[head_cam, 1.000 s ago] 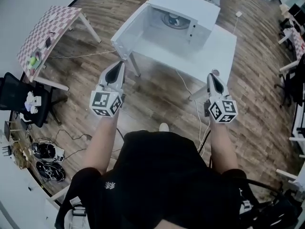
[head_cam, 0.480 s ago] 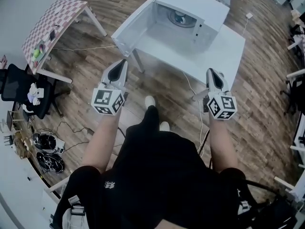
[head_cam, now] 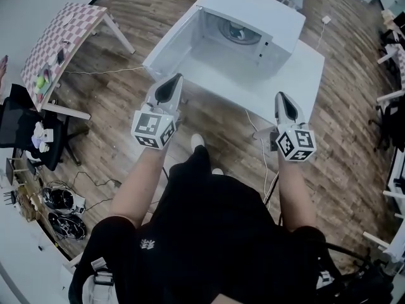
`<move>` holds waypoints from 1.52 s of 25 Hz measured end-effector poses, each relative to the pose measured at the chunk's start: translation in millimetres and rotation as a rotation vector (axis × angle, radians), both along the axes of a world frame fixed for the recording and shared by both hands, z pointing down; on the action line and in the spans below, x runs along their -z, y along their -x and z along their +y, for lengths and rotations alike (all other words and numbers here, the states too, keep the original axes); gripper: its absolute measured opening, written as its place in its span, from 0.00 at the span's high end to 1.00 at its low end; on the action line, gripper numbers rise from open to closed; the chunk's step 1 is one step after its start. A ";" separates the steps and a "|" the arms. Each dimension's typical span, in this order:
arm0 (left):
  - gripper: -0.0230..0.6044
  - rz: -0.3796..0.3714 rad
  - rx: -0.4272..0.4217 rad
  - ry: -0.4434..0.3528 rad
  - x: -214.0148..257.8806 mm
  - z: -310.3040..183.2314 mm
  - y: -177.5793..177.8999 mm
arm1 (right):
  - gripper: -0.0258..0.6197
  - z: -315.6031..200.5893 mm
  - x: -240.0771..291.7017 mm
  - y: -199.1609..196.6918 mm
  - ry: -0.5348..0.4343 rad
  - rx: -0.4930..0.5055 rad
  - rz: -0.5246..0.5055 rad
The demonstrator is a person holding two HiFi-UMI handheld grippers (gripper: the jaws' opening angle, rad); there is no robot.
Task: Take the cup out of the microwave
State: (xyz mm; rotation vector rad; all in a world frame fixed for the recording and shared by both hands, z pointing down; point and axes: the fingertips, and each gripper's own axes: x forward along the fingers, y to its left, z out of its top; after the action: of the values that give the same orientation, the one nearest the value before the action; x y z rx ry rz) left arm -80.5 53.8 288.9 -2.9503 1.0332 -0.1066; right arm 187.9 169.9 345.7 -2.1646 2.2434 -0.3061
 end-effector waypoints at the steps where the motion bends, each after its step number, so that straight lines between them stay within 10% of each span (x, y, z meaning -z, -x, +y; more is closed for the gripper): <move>1: 0.96 0.004 -0.008 0.000 0.2 -10.8 -3.0 | 0.96 -9.9 -0.4 1.3 0.005 0.000 0.002; 22: 0.96 0.055 -0.279 0.025 -24.2 -202.0 -89.2 | 0.96 -235.7 -31.5 24.8 0.102 -0.096 0.069; 38: 0.96 -0.027 -0.234 0.077 -108.7 -255.1 -150.6 | 0.96 -328.8 -99.8 -10.8 0.111 -0.099 0.069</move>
State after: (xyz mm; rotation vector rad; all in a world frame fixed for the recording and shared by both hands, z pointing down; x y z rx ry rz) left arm 70.2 -201.2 397.7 -3.1028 0.6881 -0.1856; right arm 198.7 -158.9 445.6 -2.3670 2.1944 -0.3681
